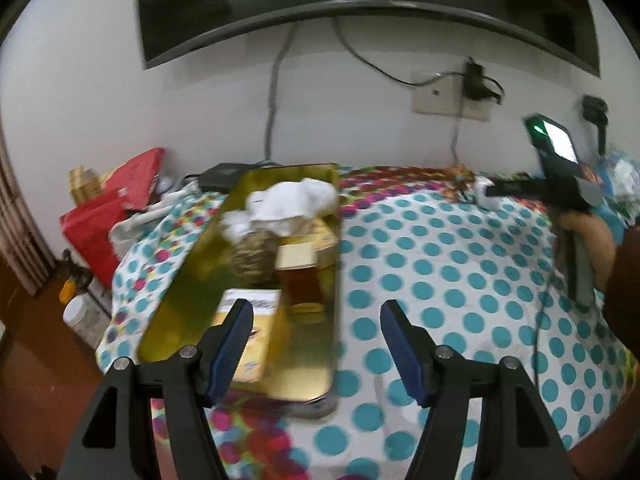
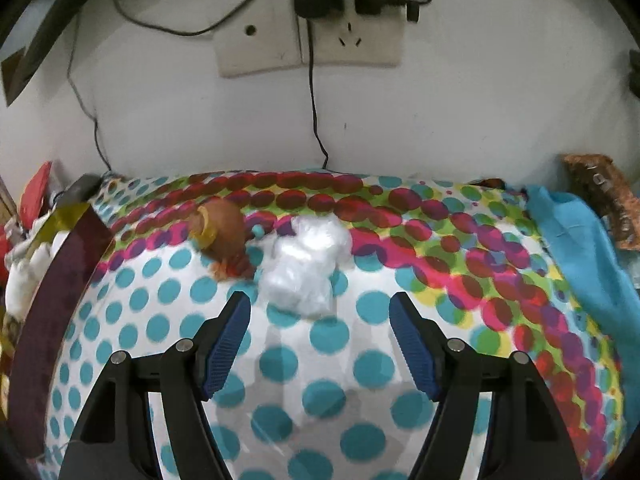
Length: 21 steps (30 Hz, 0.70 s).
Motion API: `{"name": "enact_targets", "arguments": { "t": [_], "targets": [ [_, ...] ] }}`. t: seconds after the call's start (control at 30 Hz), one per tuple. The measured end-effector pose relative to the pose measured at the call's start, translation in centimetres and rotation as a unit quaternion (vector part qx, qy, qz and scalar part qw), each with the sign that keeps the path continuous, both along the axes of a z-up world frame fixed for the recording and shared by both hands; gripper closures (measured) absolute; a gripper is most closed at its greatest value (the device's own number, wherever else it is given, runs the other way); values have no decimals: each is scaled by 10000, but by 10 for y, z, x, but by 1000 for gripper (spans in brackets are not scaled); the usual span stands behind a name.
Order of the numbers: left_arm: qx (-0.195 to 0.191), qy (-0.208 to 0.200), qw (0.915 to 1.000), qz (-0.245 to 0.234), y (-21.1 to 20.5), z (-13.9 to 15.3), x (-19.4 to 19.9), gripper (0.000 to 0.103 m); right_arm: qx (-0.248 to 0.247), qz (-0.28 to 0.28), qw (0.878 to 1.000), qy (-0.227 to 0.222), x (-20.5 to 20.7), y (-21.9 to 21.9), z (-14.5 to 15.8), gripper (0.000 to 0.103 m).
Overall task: Organize objects
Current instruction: 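Grasp the brown doll with the left tool while the right tool grasps the plastic bag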
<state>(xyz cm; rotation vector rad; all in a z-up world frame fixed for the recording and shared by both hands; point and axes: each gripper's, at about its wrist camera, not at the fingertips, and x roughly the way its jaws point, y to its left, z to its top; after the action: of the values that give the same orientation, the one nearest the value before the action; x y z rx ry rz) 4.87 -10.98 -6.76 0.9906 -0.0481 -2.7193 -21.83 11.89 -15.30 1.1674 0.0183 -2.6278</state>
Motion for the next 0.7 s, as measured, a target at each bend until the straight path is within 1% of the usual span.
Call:
{"name": "enact_targets", "arguments": {
  "t": [0.17,0.33,0.37,0.43,0.47,0.5,0.53,0.57,0.63,0.7],
  "targets": [
    [-72,-79,9995,-299,25,-8,-28,35,84,100,9999,-79,-22,-14,-8,33],
    [-165,-107,9989,-424,42,-13,-49,35,123,160,9997,-102,-33,-18,-15,34],
    [-174,-81,9988,-442,45,-14,-52,35,151,153,9997,-102,-35,-18,-17,35],
    [-271,-6,9987,-437,51,-16,-60,35,52,152,9995,-256,-40,-16,-21,48],
    [-312,31,9986,-436,53,-16,-62,35,8,123,9996,-261,-40,-13,-22,52],
    [-356,45,9984,-443,55,-17,-67,35,11,81,9996,-287,-42,-12,-23,52],
    [-399,26,9982,-453,57,-18,-74,35,-40,97,9995,-310,-43,-11,-24,61],
    [-408,13,9980,-480,60,-18,-81,35,-14,110,9995,-310,-43,-11,-23,67],
    [-351,30,9981,-499,62,-16,-94,35,231,184,9992,-276,-42,-12,-24,68],
    [-126,46,9980,-611,64,-15,-108,35,304,250,9989,-247,-37,-7,-24,69]
  ]
}}
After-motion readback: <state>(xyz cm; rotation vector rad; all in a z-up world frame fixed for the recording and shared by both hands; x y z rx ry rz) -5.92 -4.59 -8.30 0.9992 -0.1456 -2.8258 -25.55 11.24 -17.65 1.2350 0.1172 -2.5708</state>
